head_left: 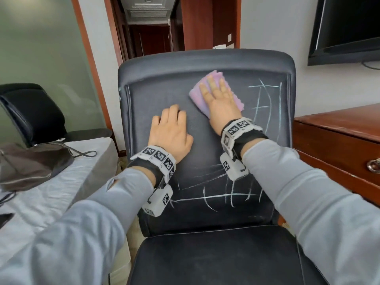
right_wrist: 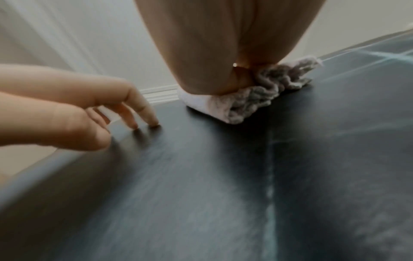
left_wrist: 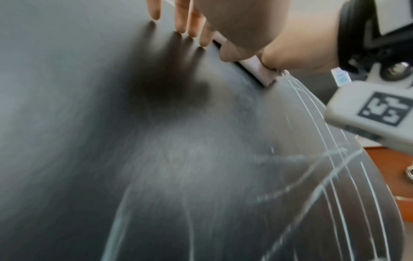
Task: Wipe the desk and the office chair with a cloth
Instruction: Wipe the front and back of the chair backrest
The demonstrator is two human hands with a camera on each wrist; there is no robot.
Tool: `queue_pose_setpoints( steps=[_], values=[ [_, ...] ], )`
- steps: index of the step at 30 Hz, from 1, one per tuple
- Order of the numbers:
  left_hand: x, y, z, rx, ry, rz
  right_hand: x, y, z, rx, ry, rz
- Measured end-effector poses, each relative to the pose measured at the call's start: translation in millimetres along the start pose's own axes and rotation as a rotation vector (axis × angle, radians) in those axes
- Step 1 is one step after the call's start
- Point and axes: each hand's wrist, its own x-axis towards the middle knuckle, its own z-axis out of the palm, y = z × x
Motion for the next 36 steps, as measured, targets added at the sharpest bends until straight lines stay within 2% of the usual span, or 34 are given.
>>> queue_pose_setpoints(
  steps=[2, 4, 7, 9, 12, 14, 16, 19, 21, 23, 24, 26, 28, 32, 36],
  values=[
    [13.3, 0.3, -4.4, -0.012, 0.008, 0.042, 0.8, 19.5, -6.9, -0.003, 0.0, 0.104],
    [23.0, 1.1, 0.0, 0.0, -0.041, 0.082, 0.2, 38.1, -12.0, -0.006, 0.014, 0.217],
    [26.4, 0.5, 8.3, -0.012, -0.057, 0.071, -0.1, 43.2, -14.4, 0.006, 0.011, 0.32],
    [27.0, -1.0, 11.4, 0.007, -0.057, 0.066, 1.7, 23.6, -12.0, -0.031, -0.034, 0.292],
    [29.1, -3.2, 10.6, 0.046, -0.059, 0.068, -3.1, -10.6, -0.9, -0.129, -0.112, 0.097],
    [28.5, -2.7, 6.3, 0.059, -0.048, 0.073, -11.7, -0.6, 1.0, -0.163, -0.112, 0.018],
    [28.3, -1.4, 2.1, 0.073, -0.053, 0.08, -23.6, 37.5, -4.5, -0.175, -0.076, 0.082],
    [27.9, 3.3, -1.9, 0.068, -0.094, 0.054, -41.5, 99.3, -10.6, -0.17, -0.018, 0.305],
    [28.5, 10.6, -2.5, 0.046, -0.126, 0.013, -41.8, 110.4, -9.3, -0.159, -0.028, 0.353],
    [29.4, 22.0, -1.0, 0.026, -0.153, -0.039, -35.9, 89.5, -4.9, -0.164, -0.071, 0.321],
    [30.0, 29.4, 0.2, 0.036, -0.156, -0.048, -33.6, 73.4, -0.7, -0.172, -0.095, 0.255],
    [32.8, 47.7, 2.0, 0.07, -0.156, 0.006, -32.2, 49.0, 9.7, -0.124, -0.106, 0.105],
    [38.7, 66.0, 4.1, 0.059, -0.157, 0.081, -30.2, 58.0, 12.3, -0.122, -0.101, 0.024],
    [47.0, 78.3, 6.0, -0.02, -0.23, 0.042, -16.3, 116.7, -14.9, -0.228, -0.078, 0.171],
    [43.7, 71.3, 9.5, -0.008, -0.222, 0.065, -7.3, 111.7, -31.3, -0.137, -0.07, 0.203]
  ],
)
